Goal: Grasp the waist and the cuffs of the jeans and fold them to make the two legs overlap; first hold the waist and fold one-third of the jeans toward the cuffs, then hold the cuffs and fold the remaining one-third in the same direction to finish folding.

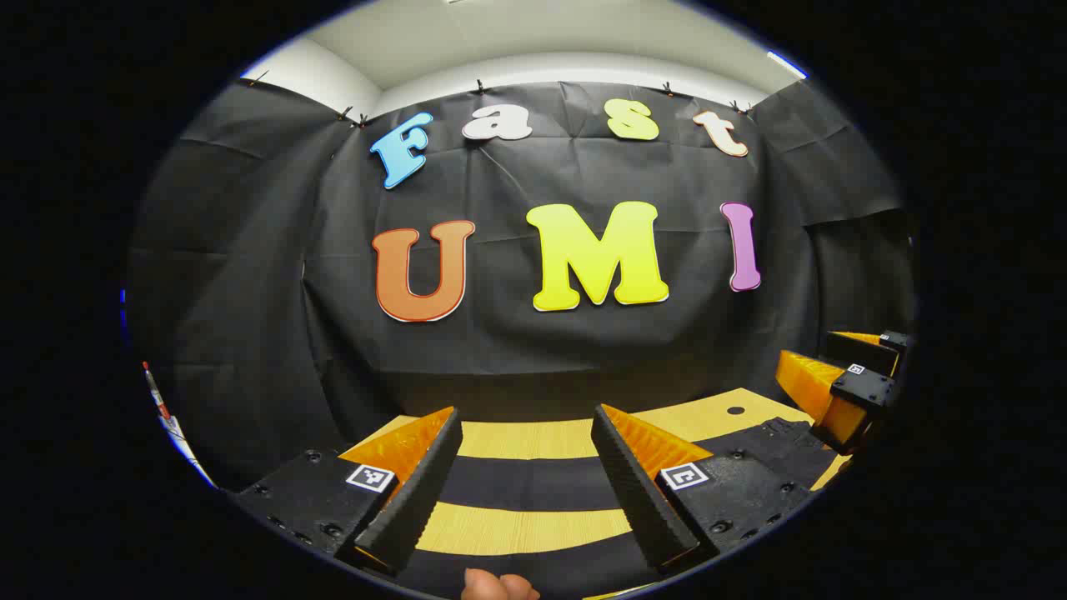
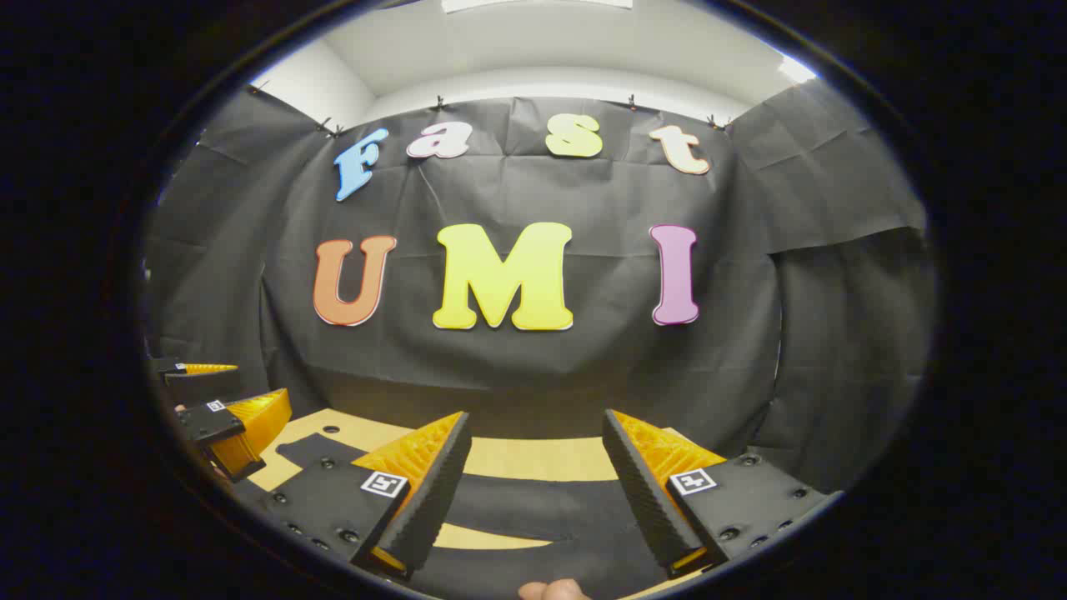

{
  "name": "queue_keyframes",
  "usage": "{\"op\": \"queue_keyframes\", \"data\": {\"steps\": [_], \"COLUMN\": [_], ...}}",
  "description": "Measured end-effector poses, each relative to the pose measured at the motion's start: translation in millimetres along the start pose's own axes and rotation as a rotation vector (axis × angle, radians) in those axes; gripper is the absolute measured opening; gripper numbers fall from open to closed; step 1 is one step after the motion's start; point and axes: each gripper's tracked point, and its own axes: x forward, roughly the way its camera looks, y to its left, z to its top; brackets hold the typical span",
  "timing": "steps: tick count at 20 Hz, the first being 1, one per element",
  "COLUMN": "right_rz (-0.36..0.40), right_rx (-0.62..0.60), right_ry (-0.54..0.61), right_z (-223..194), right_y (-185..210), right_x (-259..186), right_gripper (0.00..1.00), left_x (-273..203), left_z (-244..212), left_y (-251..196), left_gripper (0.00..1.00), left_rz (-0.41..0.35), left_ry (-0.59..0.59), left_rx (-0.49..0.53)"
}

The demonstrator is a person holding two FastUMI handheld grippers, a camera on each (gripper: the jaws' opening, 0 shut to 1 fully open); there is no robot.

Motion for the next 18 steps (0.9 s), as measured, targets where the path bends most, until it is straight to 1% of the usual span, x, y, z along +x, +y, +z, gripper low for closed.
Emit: {"op": "queue_keyframes", "data": {"steps": [4, 7, 12, 14, 18], "right_rz": [0.004, 0.012, 0.043, 0.051, 0.066], "right_rx": [0.001, 0.004, 0.001, 0.005, 0.012], "right_ry": [0.018, 0.033, 0.045, 0.055, 0.069], "right_z": [-6, -12, -17, -20, -25], "right_y": [-1, 0, 3, 2, -2], "right_x": [2, 2, -3, -6, -10], "right_gripper": [1.0, 0.94, 0.94, 0.94, 0.94], "left_x": [-2, -6, -17, -25, -48], "left_z": [-8, -15, -25, -34, -58], "left_y": [2, 8, 14, 17, 35], "left_gripper": [1.0, 1.0, 1.0, 1.0, 1.0], "left_rz": [0.011, 0.025, 0.058, 0.072, 0.137], "left_ry": [0.025, 0.044, 0.078, 0.109, 0.193], "left_rx": [0.005, 0.008, 0.012, 0.01, -0.038]}}
